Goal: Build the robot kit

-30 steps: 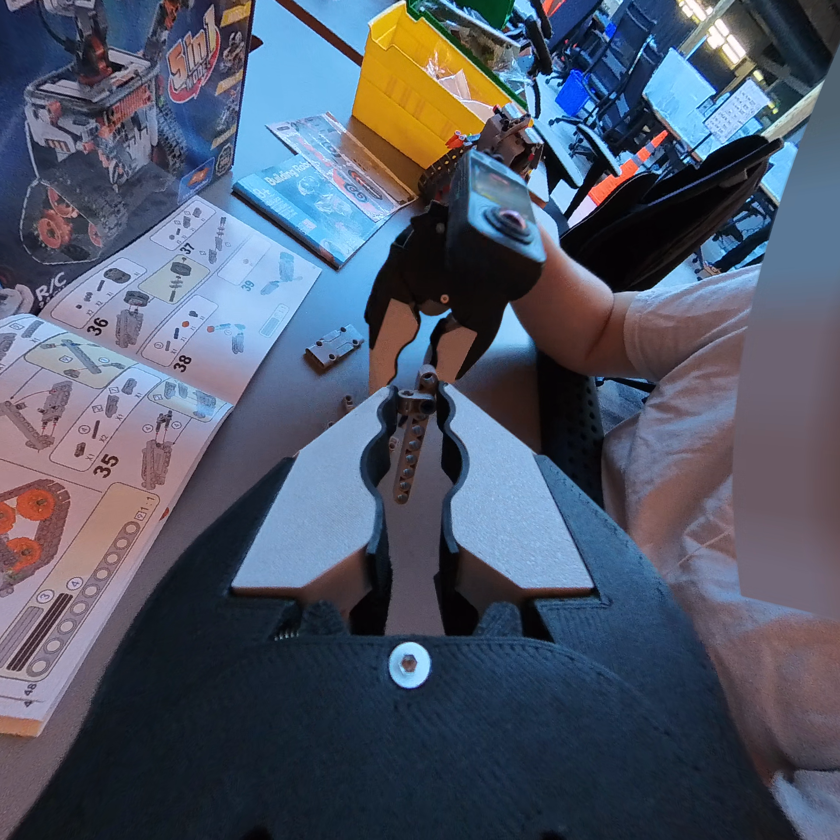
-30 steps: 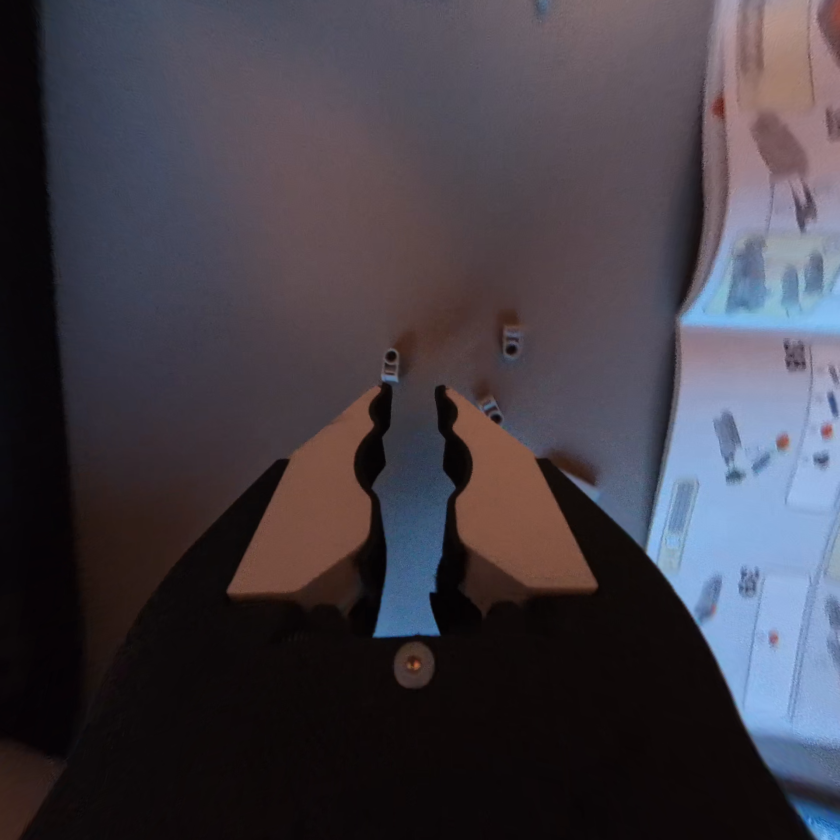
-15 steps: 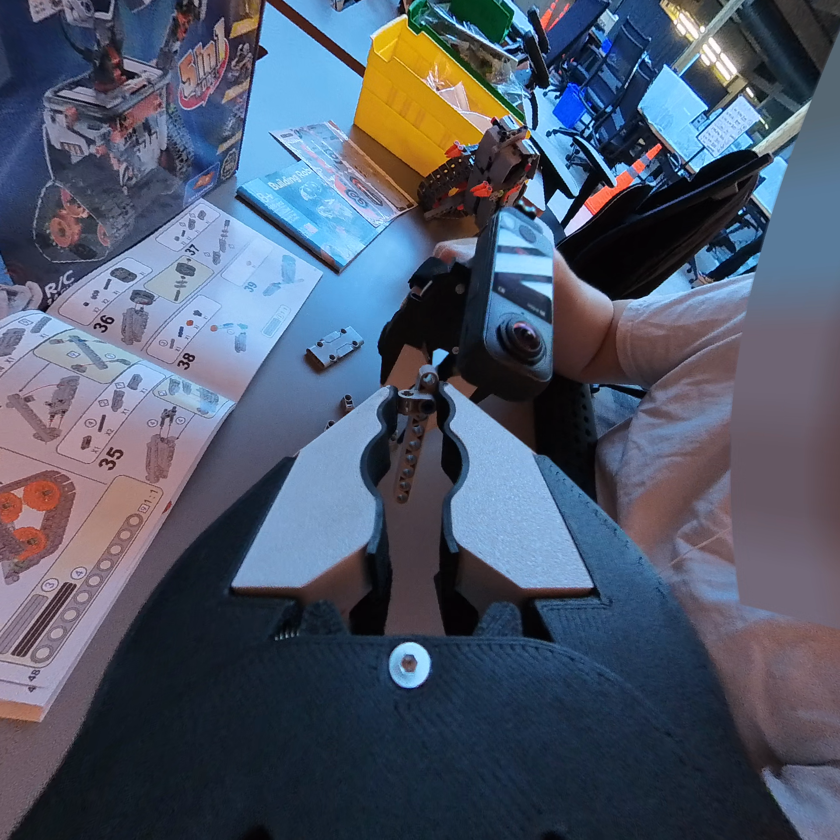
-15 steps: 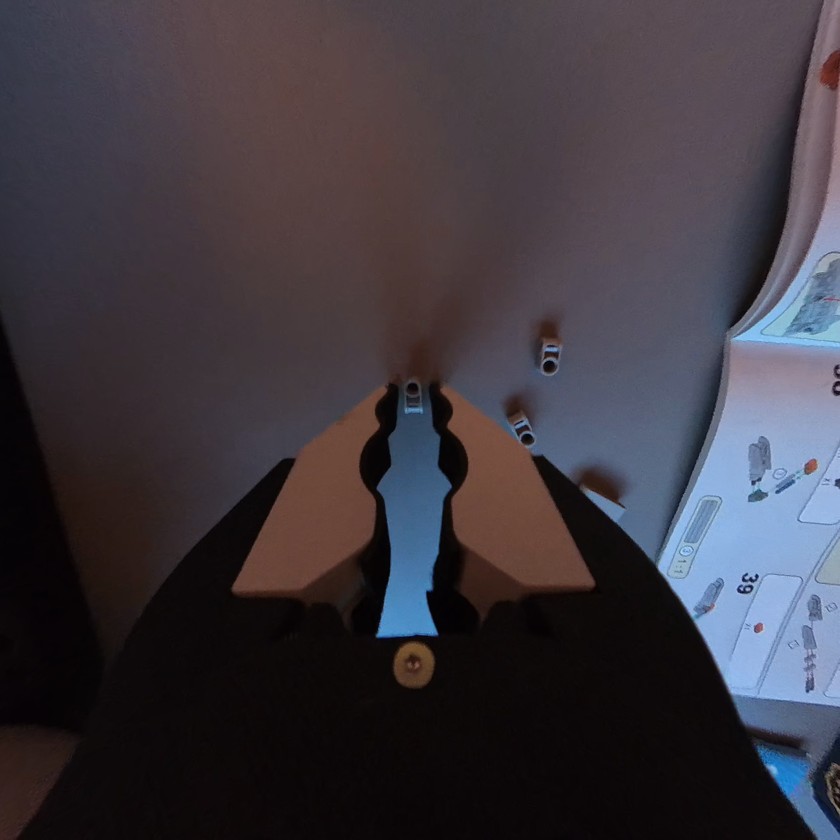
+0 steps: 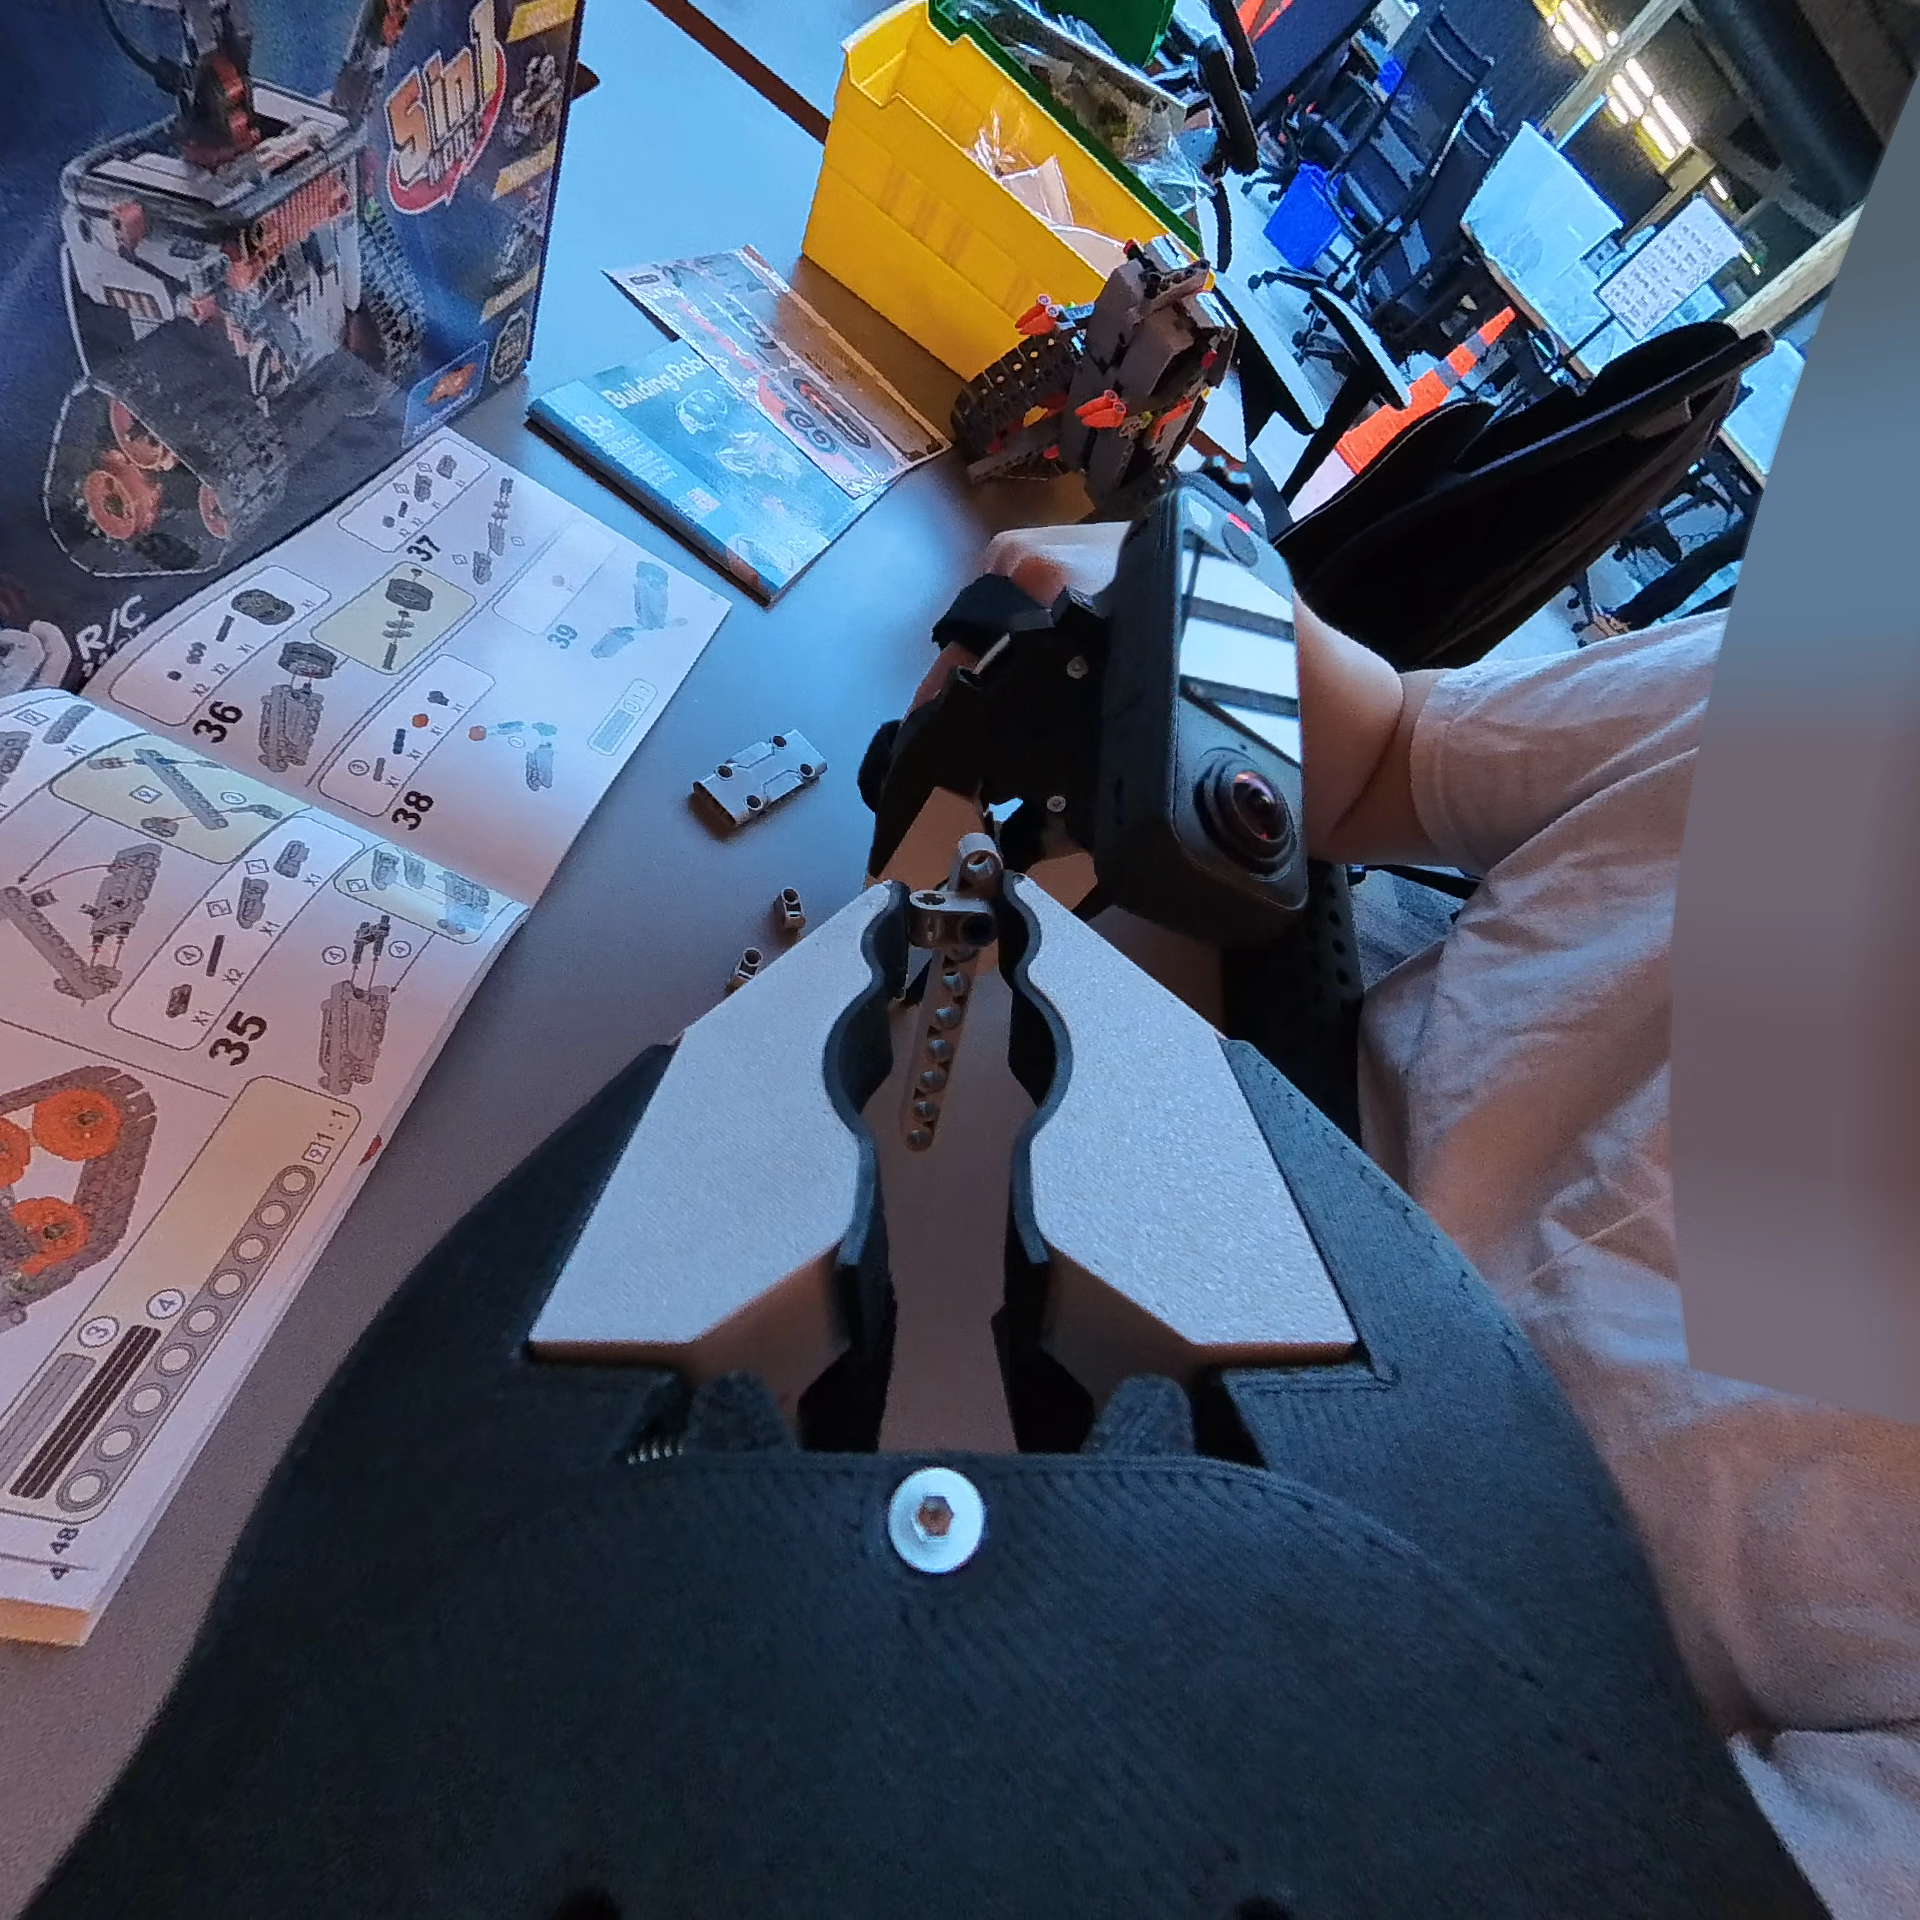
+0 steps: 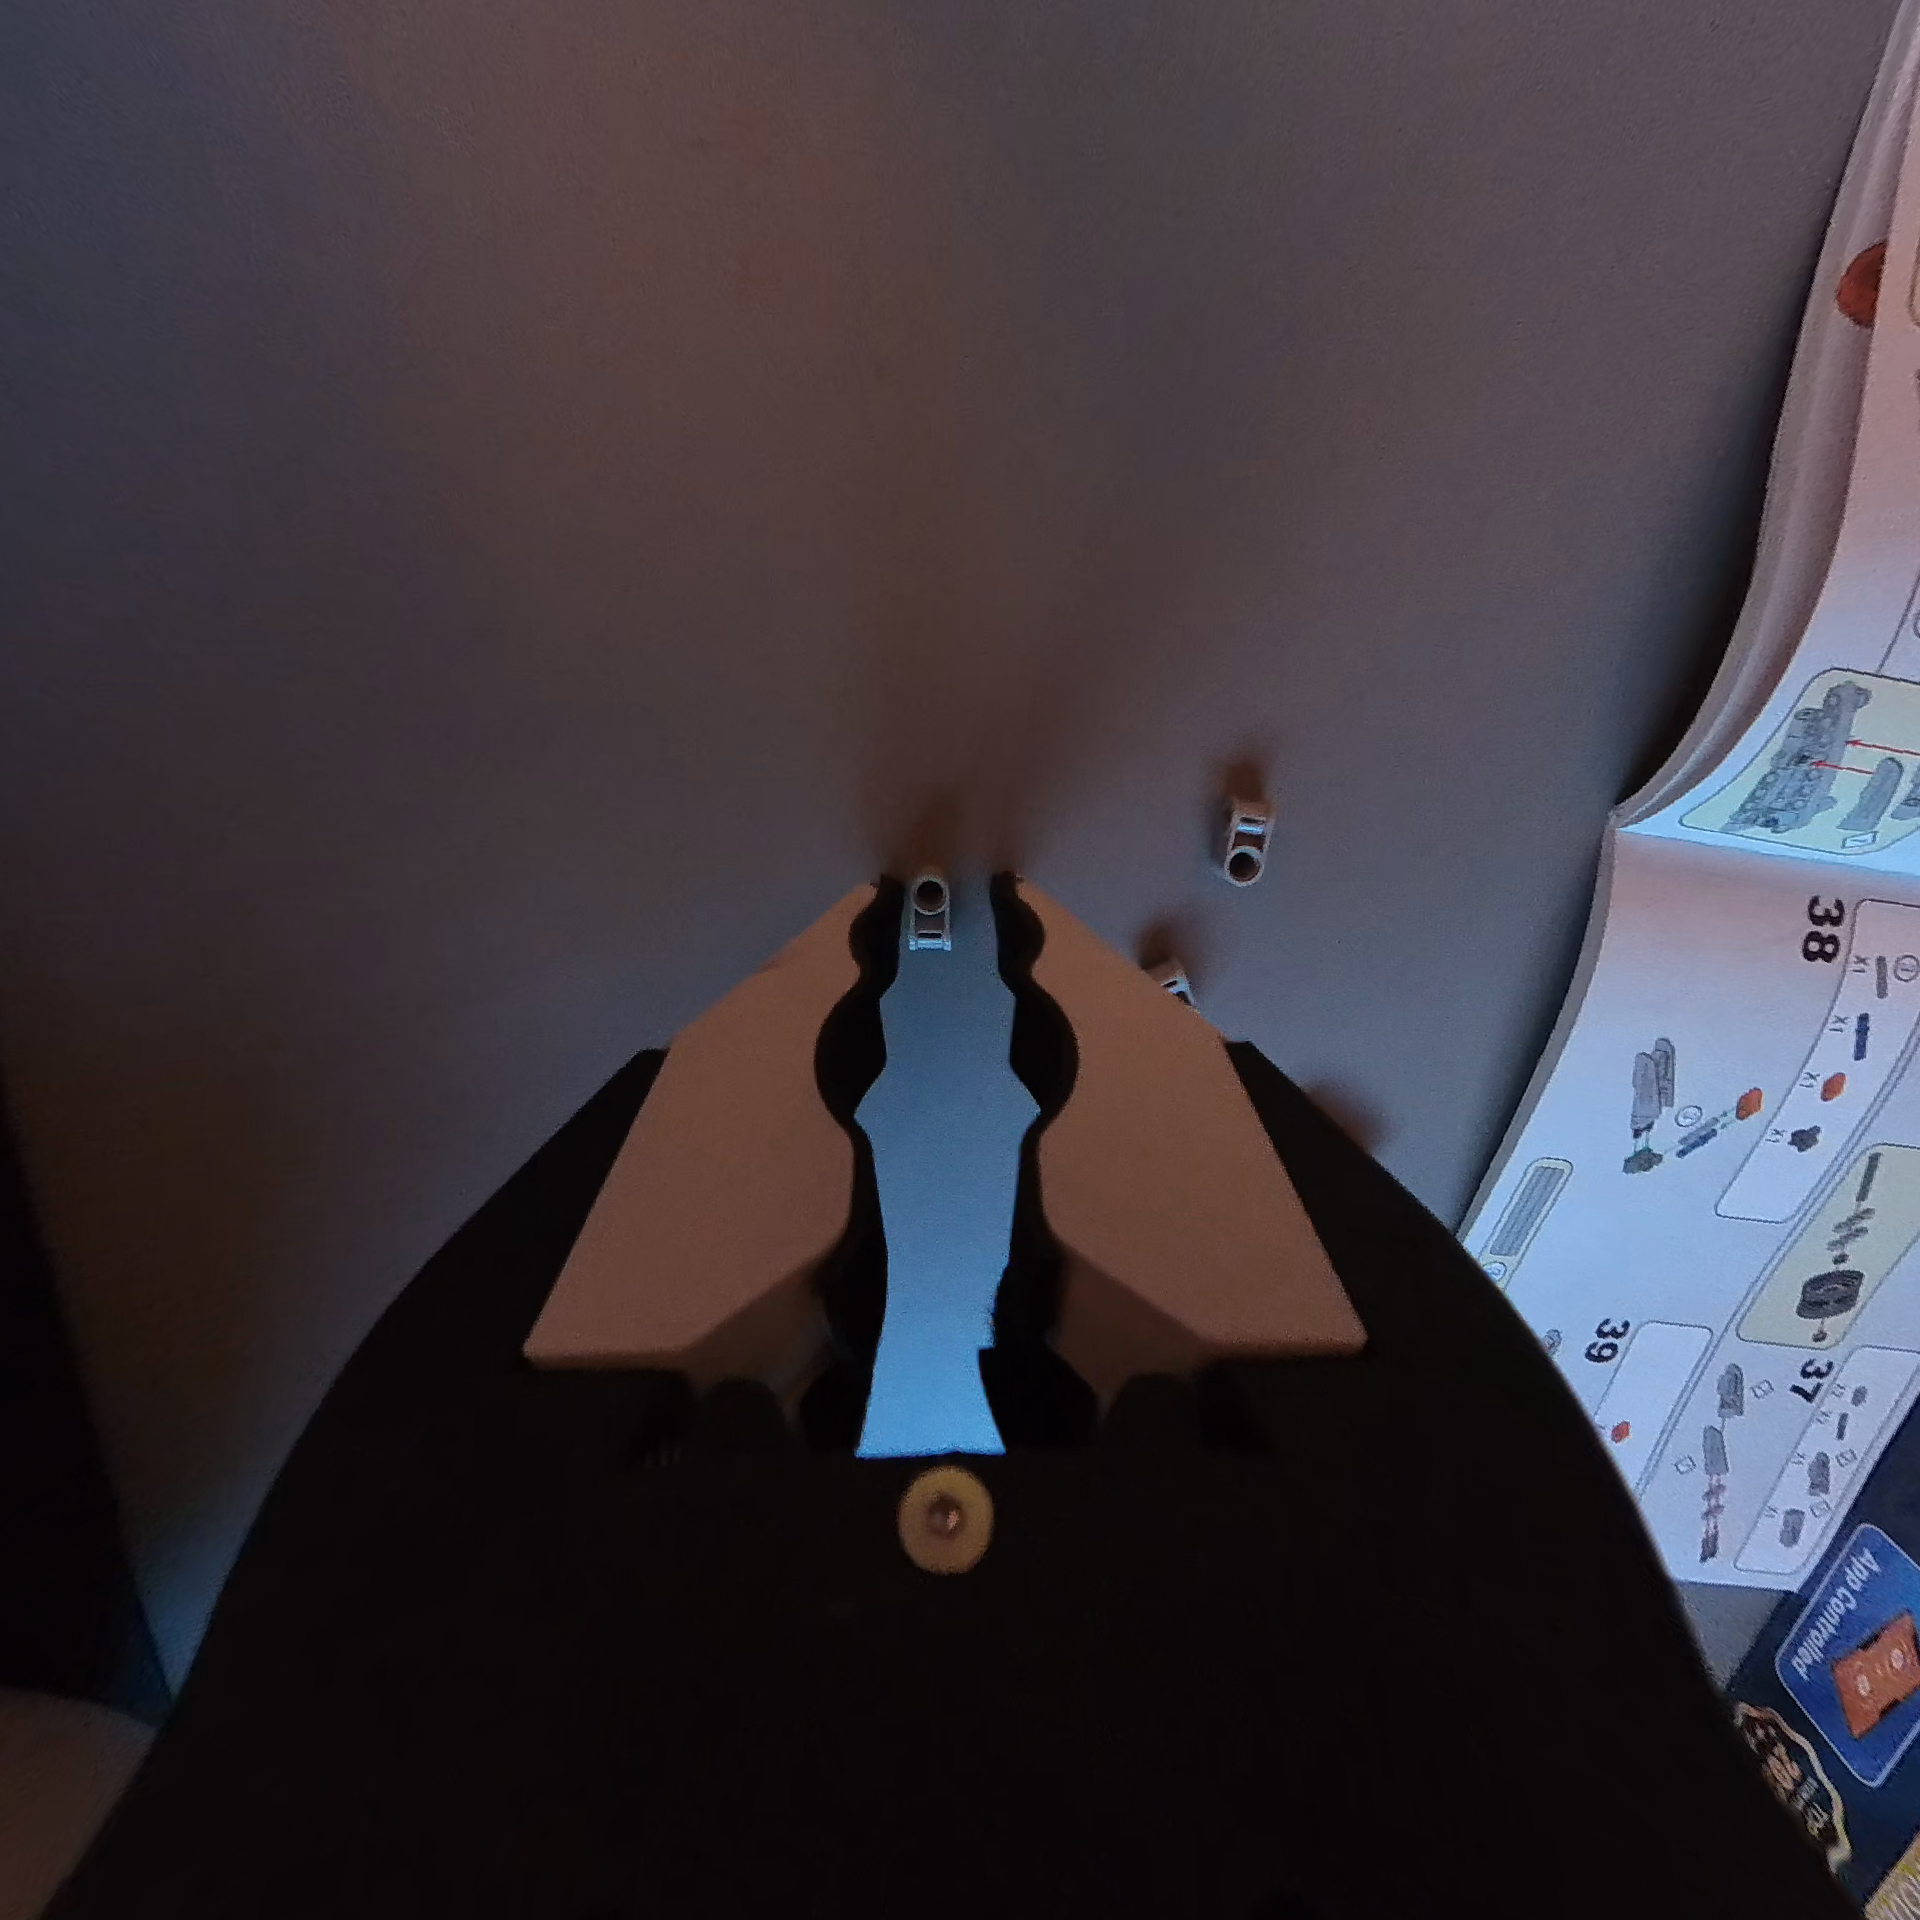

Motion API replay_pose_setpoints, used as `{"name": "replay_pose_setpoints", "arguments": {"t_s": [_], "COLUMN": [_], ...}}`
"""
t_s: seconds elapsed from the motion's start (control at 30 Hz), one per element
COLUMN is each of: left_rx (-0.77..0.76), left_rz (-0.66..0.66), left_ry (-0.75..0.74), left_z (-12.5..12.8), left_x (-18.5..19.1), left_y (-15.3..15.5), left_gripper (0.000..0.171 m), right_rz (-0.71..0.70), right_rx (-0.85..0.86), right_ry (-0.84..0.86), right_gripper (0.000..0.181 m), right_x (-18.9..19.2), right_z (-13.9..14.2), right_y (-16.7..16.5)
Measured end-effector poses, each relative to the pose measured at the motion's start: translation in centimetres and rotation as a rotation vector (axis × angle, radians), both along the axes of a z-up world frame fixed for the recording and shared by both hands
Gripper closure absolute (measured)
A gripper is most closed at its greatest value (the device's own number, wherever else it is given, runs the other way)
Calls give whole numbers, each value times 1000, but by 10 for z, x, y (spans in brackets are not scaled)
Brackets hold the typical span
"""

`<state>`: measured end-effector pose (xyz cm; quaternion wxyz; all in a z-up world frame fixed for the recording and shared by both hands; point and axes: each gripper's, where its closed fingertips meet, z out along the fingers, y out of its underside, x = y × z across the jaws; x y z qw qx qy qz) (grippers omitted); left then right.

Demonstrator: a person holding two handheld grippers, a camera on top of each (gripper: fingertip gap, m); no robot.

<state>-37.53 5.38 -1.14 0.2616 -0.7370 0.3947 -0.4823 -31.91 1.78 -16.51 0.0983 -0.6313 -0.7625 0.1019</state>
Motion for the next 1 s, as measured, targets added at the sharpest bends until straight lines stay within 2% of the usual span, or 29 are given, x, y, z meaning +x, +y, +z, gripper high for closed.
{"name": "replay_pose_setpoints", "arguments": {"t_s": [0.2,0.3,0.4,0.47,0.53,0.63,0.7,0.77,0.87,1.0], "left_rx": [-4,-3,-3,-3,-12,-37,-68,-107,-158,-189], "left_rz": [-6,-6,-1,13,38,96,129,152,146,107], "left_ry": [3,5,12,12,2,-27,-55,-87,-151,-189], "left_z": [-1,-1,-2,-2,-1,1,2,2,6,8], "left_x": [1,1,-1,-3,-7,-13,-16,-18,-16,-10], "left_y": [-1,-1,0,2,7,16,22,27,28,24], "left_gripper": [157,157,157,157,157,157,157,157,157,157], "right_rz": [6,17,30,34,-12,-219,-362,-419,-404,-353], "right_rx": [4,9,-12,28,88,161,122,99,158,178], "right_ry": [-5,5,20,44,196,607,905,1081,1136,1076], "right_gripper": [164,173,174,174,174,174,175,175,175,174], "right_x": [0,-1,-2,0,-4,-2,11,24,28,20], "right_z": [0,3,3,10,35,96,134,158,169,163], "right_y": [-1,-1,-3,6,29,86,114,125,126,117]}}
